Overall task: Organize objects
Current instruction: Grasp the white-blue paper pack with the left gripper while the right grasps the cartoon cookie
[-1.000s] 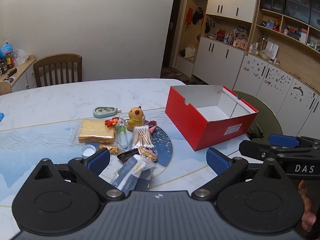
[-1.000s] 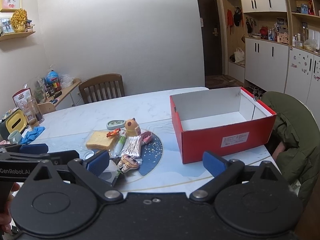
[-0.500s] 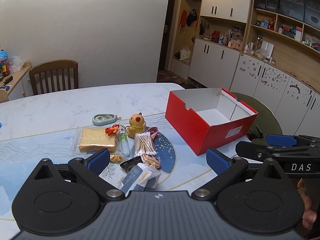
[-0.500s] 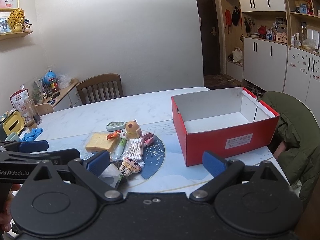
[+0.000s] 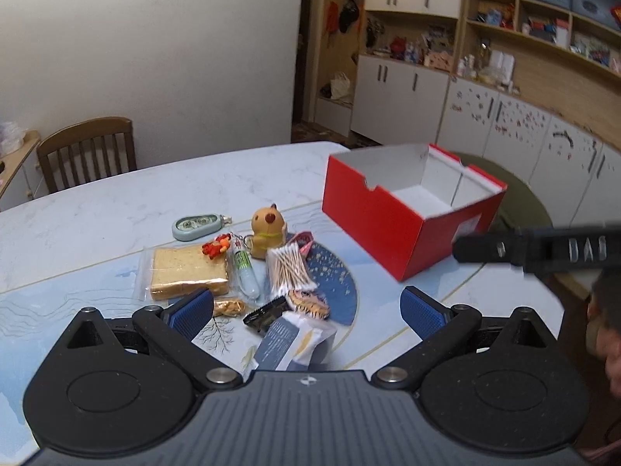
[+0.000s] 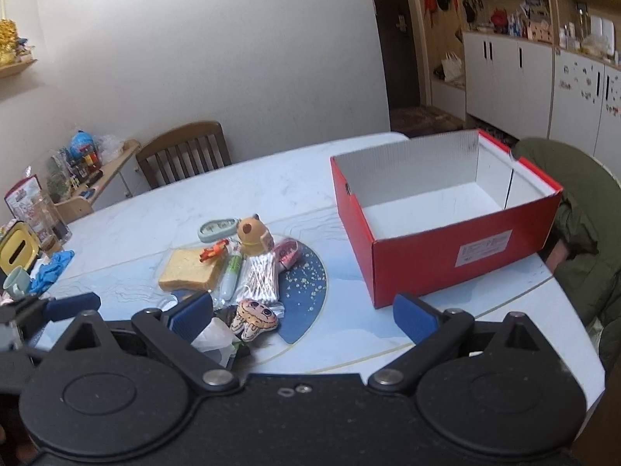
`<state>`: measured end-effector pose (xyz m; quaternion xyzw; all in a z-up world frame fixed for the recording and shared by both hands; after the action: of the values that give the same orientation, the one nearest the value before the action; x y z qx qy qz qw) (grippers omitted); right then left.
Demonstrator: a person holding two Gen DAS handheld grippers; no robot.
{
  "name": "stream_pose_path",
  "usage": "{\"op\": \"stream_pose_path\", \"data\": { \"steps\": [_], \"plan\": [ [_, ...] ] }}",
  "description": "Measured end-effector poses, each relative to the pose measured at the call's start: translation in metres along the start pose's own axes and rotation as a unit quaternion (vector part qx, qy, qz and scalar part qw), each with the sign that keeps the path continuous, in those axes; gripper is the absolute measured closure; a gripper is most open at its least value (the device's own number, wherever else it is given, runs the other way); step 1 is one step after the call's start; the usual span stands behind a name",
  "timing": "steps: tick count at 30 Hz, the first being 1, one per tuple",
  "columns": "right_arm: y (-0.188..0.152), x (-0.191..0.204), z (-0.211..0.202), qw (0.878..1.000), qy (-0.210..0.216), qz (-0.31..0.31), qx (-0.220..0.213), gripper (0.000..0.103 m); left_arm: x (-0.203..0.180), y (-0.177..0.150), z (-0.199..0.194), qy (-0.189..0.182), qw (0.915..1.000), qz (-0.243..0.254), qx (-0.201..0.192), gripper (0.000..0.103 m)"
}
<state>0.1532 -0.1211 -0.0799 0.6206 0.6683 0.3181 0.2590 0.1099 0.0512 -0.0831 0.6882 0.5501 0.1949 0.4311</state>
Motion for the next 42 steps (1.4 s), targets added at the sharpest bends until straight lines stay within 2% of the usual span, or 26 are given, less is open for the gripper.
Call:
{"op": "stream_pose_path", "data": {
  "steps": [4,10,17,19,26,31,35,41,42],
  "plan": [
    [-0.004,0.01,0.019,1.0,-0.004,-0.007,0.025,0.003,0.009,-0.023,0.019,-0.004,0.9995,0.022,0.021,0.0],
    [-0.009,0.028,0.045,0.998,-0.007,-0.026,0.051,0.004,0.022,-0.056,0.047,-0.011,0.9973,0.031,0.066,0.001],
    [-0.017,0.056,0.075,0.996,-0.006,-0.057,0.074,0.004,0.032,-0.067,0.067,-0.026,0.9957,0.036,0.082,0.001],
    [-0.02,0.064,0.084,0.994,-0.008,-0.07,0.081,0.007,0.033,-0.071,0.072,-0.03,0.9946,0.042,0.09,0.001],
    [-0.018,0.075,0.115,0.991,0.018,-0.042,0.129,0.009,0.039,-0.084,0.086,-0.046,0.9918,0.04,0.112,0.004],
    [-0.021,0.077,0.14,0.982,0.03,0.004,0.184,0.015,0.045,-0.091,0.09,-0.054,0.9901,0.028,0.126,0.019],
    [-0.025,0.079,0.155,0.977,0.03,0.024,0.21,0.018,0.048,-0.094,0.089,-0.055,0.99,0.027,0.127,0.023],
    [-0.033,0.087,0.165,0.971,0.037,0.032,0.233,0.032,0.051,-0.093,0.086,-0.055,0.9896,0.033,0.129,0.036],
    [-0.033,0.088,0.165,0.971,0.038,0.035,0.234,0.038,0.052,-0.094,0.085,-0.054,0.9898,0.032,0.128,0.04]
  ]
}}
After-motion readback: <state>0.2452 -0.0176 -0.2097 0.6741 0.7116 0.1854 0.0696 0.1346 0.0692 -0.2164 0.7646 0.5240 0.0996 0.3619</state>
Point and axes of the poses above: each gripper's, at about its wrist camera, not at the fingertips, and z roughly the way its jaws point, x to its left, y to its top, the point moved 8 cm from there along z, roughly the way its jaws point, and after that the axes turned 15 degrees about -y, right-handed, at the moved point
